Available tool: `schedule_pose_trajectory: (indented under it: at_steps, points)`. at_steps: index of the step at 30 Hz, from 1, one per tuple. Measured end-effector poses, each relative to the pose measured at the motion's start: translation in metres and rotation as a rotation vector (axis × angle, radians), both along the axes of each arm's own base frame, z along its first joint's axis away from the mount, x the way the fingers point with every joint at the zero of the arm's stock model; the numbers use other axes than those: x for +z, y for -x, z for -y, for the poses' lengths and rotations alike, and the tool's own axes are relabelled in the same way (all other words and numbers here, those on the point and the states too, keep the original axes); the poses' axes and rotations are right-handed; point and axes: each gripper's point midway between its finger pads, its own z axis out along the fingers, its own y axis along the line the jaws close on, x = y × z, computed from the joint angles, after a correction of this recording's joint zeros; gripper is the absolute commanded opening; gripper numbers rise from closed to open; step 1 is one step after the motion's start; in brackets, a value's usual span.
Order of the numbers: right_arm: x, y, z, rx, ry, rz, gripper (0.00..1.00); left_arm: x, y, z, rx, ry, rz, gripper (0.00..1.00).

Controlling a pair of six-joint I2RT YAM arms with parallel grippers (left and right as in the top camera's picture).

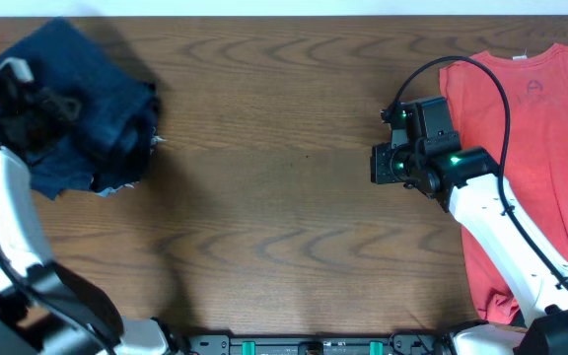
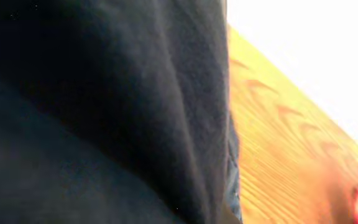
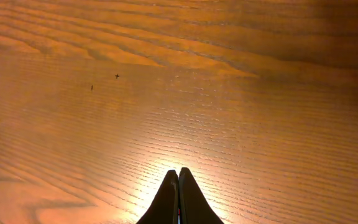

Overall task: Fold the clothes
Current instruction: 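Carry the folded shorts leftward with left gripper onto the folded garment, then release the shorts on the stack and pull the left gripper back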

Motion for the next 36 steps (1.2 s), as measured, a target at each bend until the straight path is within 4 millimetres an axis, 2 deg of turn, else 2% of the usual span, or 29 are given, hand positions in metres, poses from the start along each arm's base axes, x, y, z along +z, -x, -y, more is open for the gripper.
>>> schedule_pose_trajectory:
  at_steps: [1,2,4,7,9,13,16,17,18,20,22,26,29,32,33,36]
  points:
    - [0.000,0.000,0.000,0.000,0.001,-0.002,0.01,-0.009,0.002,-0.008,0.017,0.010,-0.022,0.63]
    - [-0.001,0.001,0.000,0.000,0.001,-0.004,0.01,-0.021,0.005,-0.015,0.034,0.028,-0.050,0.73]
    - [-0.001,0.001,0.000,0.000,0.003,-0.005,0.01,-0.042,0.015,-0.022,0.061,0.073,-0.119,0.80]
    - [-0.001,0.001,0.001,0.000,0.003,-0.005,0.01,-0.074,0.039,-0.024,0.100,0.157,-0.256,0.81]
    - [-0.001,0.001,0.001,-0.001,0.003,-0.005,0.01,-0.085,0.053,-0.025,0.124,0.191,-0.320,0.81]
    - [-0.001,0.002,0.001,-0.001,0.004,-0.008,0.01,-0.086,0.072,-0.038,0.170,0.206,-0.351,0.81]
    - [-0.001,0.002,0.001,-0.001,0.004,-0.009,0.01,-0.075,0.087,-0.046,0.205,0.206,-0.347,0.81]
    - [-0.001,0.002,0.001,-0.001,0.004,-0.009,0.01,-0.067,0.092,-0.049,0.217,0.198,-0.336,0.79]
    - [-0.001,0.002,0.001,0.000,0.004,-0.009,0.02,-0.057,0.096,-0.052,0.231,0.184,-0.317,0.69]
    - [-0.001,0.002,0.001,-0.001,0.005,-0.009,0.02,-0.034,0.101,-0.055,0.248,0.140,-0.264,0.32]
    - [-0.001,0.002,0.001,-0.001,0.004,-0.009,0.02,-0.008,0.100,-0.054,0.245,0.081,-0.194,0.07]
    - [-0.001,0.001,0.001,-0.001,0.003,-0.005,0.02,0.040,0.079,-0.053,0.197,-0.074,-0.022,0.06]
    - [0.001,-0.001,0.000,-0.001,0.000,0.006,0.03,0.049,0.056,-0.052,0.159,-0.147,0.039,0.06]
    - [0.001,-0.002,0.000,-0.004,-0.002,0.006,0.02,0.036,0.031,-0.058,0.138,-0.185,0.048,0.06]
    - [0.001,-0.002,0.000,-0.005,-0.002,0.006,0.02,0.026,0.021,-0.060,0.126,-0.187,0.041,0.06]
    - [0.001,-0.001,0.000,-0.011,-0.005,0.003,0.01,-0.027,-0.003,-0.063,0.094,-0.157,-0.034,0.09]
